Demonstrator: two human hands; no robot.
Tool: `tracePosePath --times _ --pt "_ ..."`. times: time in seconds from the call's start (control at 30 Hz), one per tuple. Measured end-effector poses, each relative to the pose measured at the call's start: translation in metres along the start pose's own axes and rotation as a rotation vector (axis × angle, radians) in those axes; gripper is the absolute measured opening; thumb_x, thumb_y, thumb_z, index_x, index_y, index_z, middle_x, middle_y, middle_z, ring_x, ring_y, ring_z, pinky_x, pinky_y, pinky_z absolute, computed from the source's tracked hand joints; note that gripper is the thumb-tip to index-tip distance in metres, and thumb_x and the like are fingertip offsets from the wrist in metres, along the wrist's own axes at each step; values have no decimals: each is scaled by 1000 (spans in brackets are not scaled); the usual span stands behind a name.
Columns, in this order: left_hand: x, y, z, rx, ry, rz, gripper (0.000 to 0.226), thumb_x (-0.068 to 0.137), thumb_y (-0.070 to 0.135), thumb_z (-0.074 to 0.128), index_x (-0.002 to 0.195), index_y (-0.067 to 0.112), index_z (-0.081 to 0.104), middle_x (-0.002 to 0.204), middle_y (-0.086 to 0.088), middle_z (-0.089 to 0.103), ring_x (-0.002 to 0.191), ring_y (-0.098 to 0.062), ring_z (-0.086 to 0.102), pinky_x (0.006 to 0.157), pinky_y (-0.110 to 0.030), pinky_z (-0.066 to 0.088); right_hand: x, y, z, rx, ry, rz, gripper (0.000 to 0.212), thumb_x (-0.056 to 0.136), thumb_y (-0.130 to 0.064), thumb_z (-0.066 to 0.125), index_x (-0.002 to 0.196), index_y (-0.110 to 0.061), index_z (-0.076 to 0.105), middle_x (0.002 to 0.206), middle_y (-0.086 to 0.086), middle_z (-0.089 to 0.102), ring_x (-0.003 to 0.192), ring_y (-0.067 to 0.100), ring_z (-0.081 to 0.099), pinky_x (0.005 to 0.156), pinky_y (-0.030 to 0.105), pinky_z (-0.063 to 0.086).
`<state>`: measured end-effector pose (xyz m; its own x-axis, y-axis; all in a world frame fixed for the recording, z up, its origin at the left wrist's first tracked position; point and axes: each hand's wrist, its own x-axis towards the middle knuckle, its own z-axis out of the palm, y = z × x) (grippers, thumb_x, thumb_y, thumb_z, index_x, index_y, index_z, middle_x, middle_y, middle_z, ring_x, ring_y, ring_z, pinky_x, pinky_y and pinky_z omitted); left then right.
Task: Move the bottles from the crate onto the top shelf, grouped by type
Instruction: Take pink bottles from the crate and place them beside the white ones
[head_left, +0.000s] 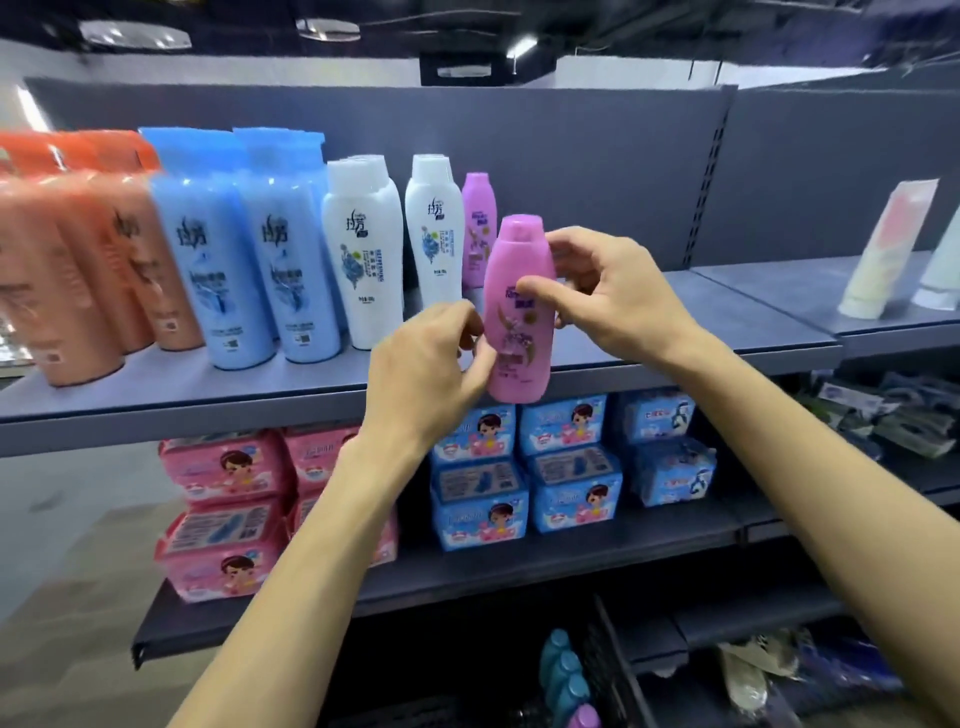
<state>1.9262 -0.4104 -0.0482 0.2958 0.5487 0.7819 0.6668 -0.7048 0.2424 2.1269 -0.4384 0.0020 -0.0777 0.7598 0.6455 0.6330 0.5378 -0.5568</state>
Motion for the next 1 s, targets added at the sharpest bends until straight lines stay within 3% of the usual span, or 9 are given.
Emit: tracePosePath --times 0.2,0.33,0.57,0.7,0.87,1.0 --pt "62 2 0 156 -84 44 18 85 31 53 88 14 58 87 -1 64 81 -26 58 64 -36 47 51 11 -17 59 -24 33 36 91 -29 71 119 -8 64 107 2 74 95 19 73 72 42 63" --pt "81 -8 11 246 -195 40 19 85 31 55 98 17 57 95 0 62 91 -26 58 68 -36 47 73 34 -18 14 -61 67 36 92 -28 71 120 -9 63 110 1 74 99 14 72 81 41 61" --pt "84 -23 29 272 -171 47 22 85 33 56 101 19 55 92 3 61 88 -25 58 64 -32 43 84 62 -7 124 -124 179 25 91 -28 72 113 -19 64 102 -3 76 89 13 74 69 29 60" --pt "83 -28 32 258 -168 43 23 84 33 55 104 20 54 91 3 61 87 -26 58 65 -34 45 80 70 -6 61 -136 216 24 92 -32 70 111 -18 66 89 -4 76 65 10 64 61 28 56" --pt "80 -30 37 278 -208 47 25 86 33 53 105 17 54 92 1 60 87 -26 58 68 -37 49 61 79 4 10 -211 253 30 89 -25 75 114 -11 65 98 1 74 69 10 69 63 26 56" --pt "79 -36 44 280 -221 46 25 85 32 53 104 17 54 93 1 61 86 -25 58 68 -36 49 49 88 12 -156 -225 237 43 78 -30 83 115 -19 66 102 -7 72 72 6 67 68 18 52"
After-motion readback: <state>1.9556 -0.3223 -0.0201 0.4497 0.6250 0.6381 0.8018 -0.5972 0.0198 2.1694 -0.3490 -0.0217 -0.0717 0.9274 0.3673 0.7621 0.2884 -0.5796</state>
